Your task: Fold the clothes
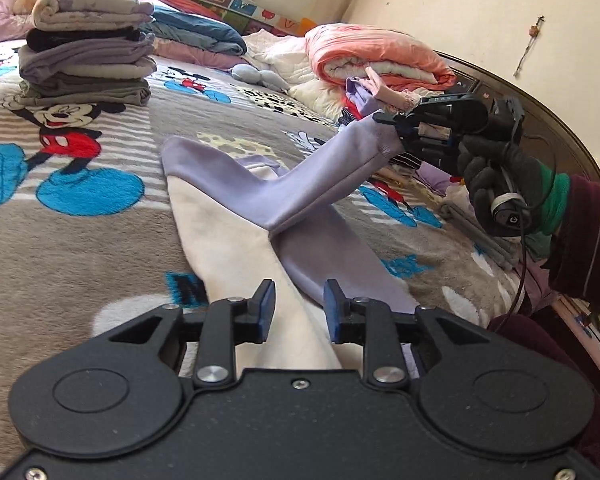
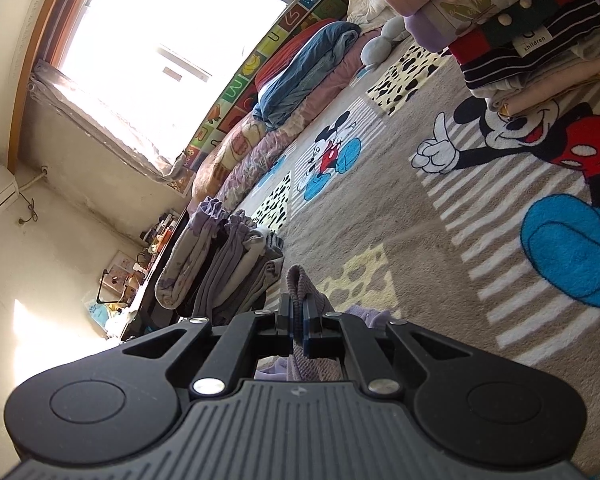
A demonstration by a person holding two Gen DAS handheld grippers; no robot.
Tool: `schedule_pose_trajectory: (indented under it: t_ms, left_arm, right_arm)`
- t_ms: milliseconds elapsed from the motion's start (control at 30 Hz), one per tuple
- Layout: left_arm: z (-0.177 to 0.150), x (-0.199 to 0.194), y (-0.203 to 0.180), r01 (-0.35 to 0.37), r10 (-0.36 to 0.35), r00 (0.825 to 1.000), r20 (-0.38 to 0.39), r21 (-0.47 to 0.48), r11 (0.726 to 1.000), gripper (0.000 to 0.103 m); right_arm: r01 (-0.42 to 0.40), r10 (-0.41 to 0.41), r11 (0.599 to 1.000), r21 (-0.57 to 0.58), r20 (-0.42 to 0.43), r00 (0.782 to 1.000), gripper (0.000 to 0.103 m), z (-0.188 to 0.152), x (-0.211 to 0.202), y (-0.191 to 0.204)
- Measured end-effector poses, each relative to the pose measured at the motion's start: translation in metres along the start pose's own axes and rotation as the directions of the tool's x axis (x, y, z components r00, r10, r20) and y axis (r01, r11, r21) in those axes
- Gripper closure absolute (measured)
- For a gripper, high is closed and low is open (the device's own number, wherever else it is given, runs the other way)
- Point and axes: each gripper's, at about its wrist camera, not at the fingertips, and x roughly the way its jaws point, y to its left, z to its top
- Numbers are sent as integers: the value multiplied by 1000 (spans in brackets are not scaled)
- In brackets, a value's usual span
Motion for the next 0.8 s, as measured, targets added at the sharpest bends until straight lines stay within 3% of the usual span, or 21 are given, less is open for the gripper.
schedule_pose_trajectory:
  t_ms: [167,300,467,533,600,733,800]
  left_arm:
    - [-21,-11,-12,16,-3,998,-60,211,977,80]
    - [-26,-13,-15,62,-42,996,-83,252,966,80]
    - [-30,-20,-33,152,-110,984,-138,347,925,80]
    - [-34,-19,-46,129,-74,986,-152,395,910,74]
    - [-38,-15,-58,97,-27,986,-166,435,895,56]
    - [-47,-9,-82,36,71,980,-187,515,857,53]
    - [-59,1,-97,-63,197,966,-168,585,809,54]
  right_arm:
    - [-14,14,1000,-12,-2,1000,97,1,1,3]
    - [-27,27,999,-30,3,1000,97,5,-2,11]
    - [-26,25,998,-58,-4,1000,97,7,-2,20]
    - [-24,23,997,-71,-12,1000,97,7,-1,23]
    - [-25,23,996,-83,-27,999,97,2,2,25]
    - [-26,21,994,-109,-50,999,97,-7,5,28]
    - [-24,19,993,-115,-49,999,97,-8,6,30]
